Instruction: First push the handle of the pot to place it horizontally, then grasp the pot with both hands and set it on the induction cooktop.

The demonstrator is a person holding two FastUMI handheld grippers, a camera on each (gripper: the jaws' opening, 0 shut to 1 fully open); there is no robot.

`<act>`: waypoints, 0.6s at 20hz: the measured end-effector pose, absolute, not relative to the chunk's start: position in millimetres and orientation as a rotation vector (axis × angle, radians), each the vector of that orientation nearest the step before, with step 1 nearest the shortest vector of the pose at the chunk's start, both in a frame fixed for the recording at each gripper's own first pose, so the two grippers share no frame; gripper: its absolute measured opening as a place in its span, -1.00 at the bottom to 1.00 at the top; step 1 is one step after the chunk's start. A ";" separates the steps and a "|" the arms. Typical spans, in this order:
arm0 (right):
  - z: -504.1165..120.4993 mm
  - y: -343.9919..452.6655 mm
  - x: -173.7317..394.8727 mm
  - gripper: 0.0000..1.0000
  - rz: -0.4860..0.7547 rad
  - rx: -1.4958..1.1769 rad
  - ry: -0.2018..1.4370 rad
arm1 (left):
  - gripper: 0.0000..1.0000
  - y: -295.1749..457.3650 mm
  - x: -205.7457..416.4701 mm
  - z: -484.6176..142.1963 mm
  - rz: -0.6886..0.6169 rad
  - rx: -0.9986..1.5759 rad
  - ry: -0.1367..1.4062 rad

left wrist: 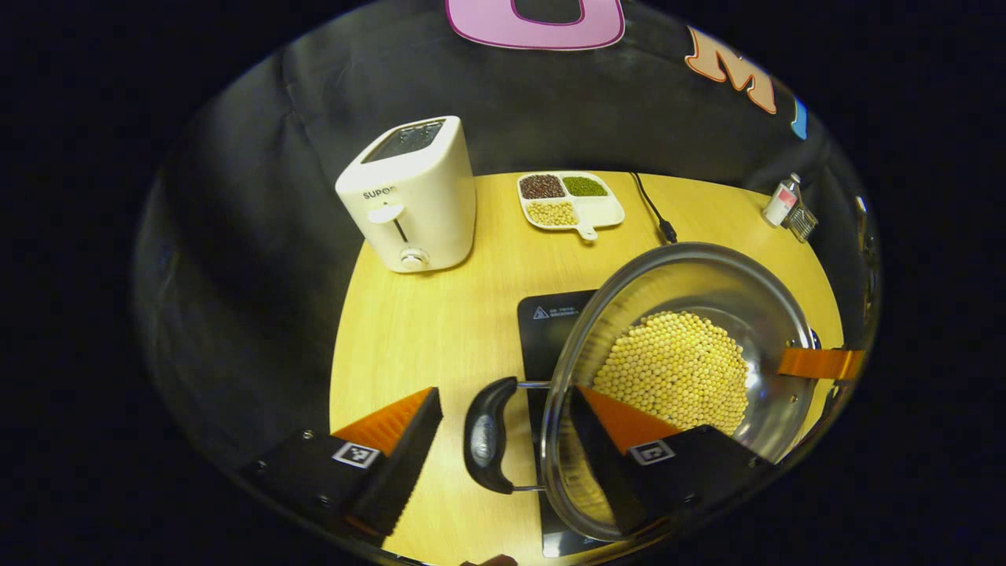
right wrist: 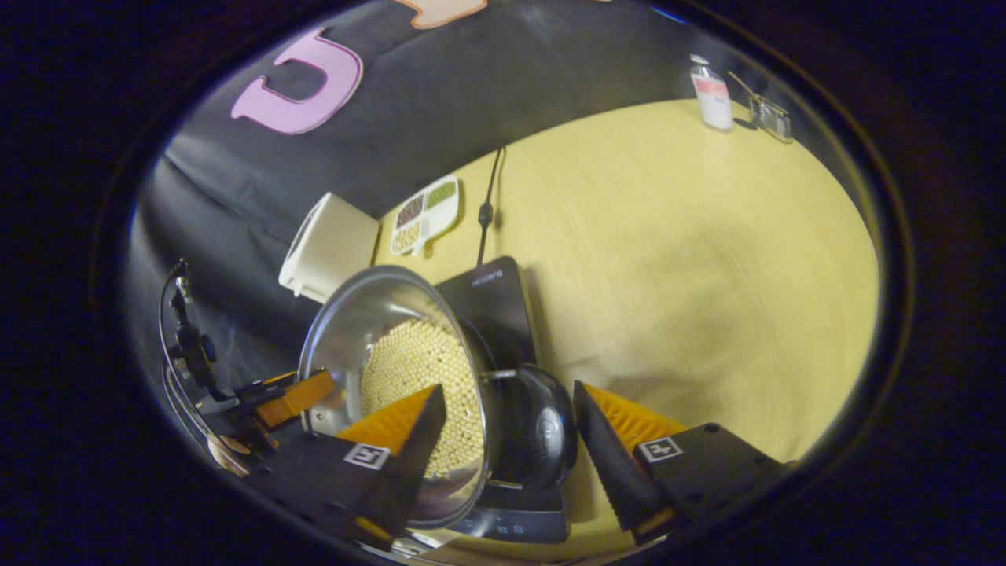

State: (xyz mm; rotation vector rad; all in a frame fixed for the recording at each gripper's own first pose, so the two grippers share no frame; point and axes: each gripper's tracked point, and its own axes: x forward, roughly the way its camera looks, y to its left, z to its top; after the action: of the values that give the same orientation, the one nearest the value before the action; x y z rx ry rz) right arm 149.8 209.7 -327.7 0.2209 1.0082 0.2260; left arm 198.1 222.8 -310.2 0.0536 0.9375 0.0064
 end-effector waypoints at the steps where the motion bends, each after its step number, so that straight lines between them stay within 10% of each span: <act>1: -316.2 208.3 153.1 0.86 0.230 0.232 0.973 | 0.97 223.7 196.5 -306.7 0.013 0.043 0.931; 12: -198.9 123.2 151.2 1.00 0.163 0.149 0.638 | 0.96 192.1 163.9 -237.6 0.019 -0.031 0.746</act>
State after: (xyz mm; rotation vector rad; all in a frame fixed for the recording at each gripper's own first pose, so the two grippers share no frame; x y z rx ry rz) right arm 151.2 123.2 -198.9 0.1486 0.6381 0.1634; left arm 163.9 192.1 -237.6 -0.0313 0.7461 0.0185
